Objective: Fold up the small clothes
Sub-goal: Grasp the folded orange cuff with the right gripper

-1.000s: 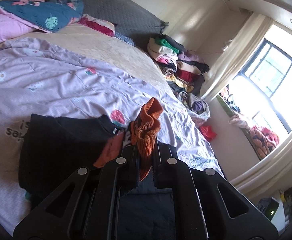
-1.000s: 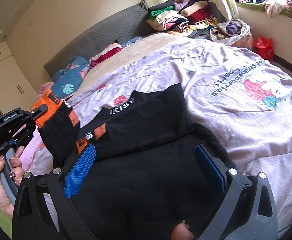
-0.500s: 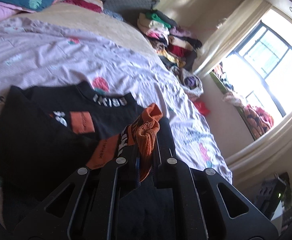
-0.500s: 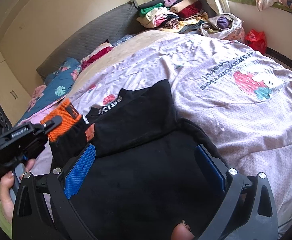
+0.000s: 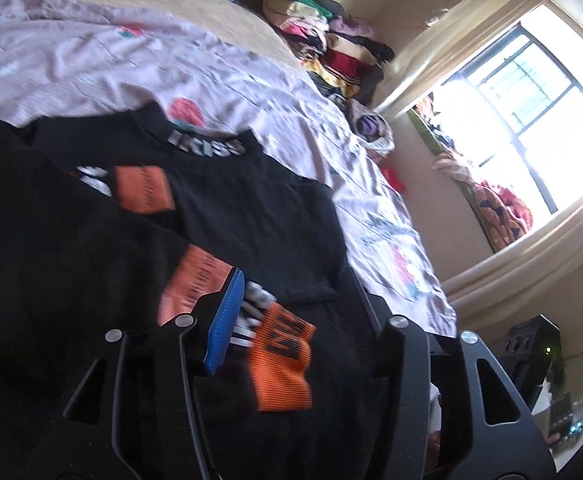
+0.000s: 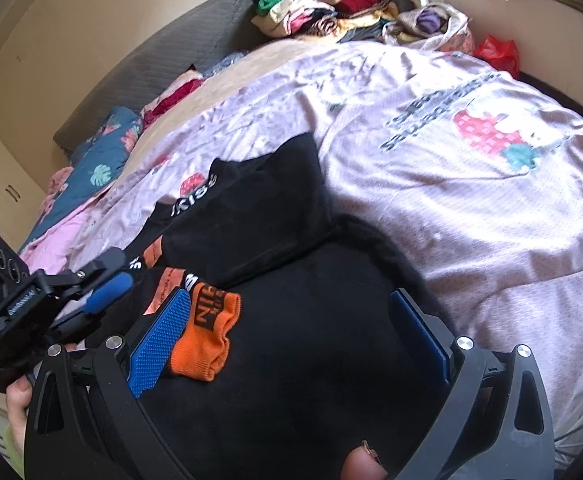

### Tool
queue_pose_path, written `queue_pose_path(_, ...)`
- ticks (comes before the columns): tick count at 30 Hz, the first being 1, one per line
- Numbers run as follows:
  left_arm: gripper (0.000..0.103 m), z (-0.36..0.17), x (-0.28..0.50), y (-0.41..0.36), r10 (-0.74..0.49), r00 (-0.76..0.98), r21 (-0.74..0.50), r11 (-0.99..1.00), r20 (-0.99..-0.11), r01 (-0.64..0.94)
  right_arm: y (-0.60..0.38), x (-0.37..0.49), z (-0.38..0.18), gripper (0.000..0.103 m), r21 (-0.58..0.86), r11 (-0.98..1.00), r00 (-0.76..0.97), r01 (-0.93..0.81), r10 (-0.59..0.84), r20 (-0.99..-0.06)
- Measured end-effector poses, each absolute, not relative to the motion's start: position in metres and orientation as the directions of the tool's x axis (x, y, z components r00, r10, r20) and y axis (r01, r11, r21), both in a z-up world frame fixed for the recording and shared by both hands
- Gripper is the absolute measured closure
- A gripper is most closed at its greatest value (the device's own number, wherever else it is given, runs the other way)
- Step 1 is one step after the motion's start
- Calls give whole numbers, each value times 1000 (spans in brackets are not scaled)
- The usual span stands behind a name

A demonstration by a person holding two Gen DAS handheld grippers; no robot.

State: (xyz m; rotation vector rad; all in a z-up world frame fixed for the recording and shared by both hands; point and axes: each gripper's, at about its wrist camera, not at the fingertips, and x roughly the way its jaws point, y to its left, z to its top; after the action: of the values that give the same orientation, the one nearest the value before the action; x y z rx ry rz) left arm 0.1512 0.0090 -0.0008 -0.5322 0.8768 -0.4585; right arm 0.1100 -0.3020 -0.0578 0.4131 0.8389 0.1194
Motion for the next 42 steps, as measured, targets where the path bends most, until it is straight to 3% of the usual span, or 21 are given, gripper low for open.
queue_pose_path(6,44,1,151,71,-416,654,-530,848,-632,28,-268,133,-73,5,410,911,591,-43,355,-725)
queue_pose_path(8,44,-1,151,94,-349,676,-499,866,-649,-32,-257,142,-79,21,425,903,566,-62,382,-730)
queue_pose_path(12,43,-11,151,135,-261,680,-468,873,-685,-136,-244,156,-95,32,431,900,525,-66,399,-752)
queue_pose_path(15,43,-20,150,160,-224,677,-467,862,-701,-197,-238,159,-100,55,409,909,528,-76,385,-757)
queue_pose_path(17,43,-27,152,173,-213,672,-470,854,-709,-225,-233,159,-100,77,404,909,529,-103,394,-752)
queue_pose_path(19,43,-32,153,180,-213,665,-474,848,-716,-238,-231,159,-96,92,413,900,532,-141,421,-735)
queue_pose_path(32,43,-50,164,180,-291,634,-539,808,-716,-238,-202,178,21,96,206,881,654,-425,456,-603)
queue_pose_path(37,43,-53,168,179,-328,631,-576,784,-703,-234,-214,190,46,96,160,897,698,-412,424,-577)
queue_pose_path(42,43,-61,178,174,-359,617,-599,766,-700,-232,-228,197,33,96,164,914,701,-371,391,-597)
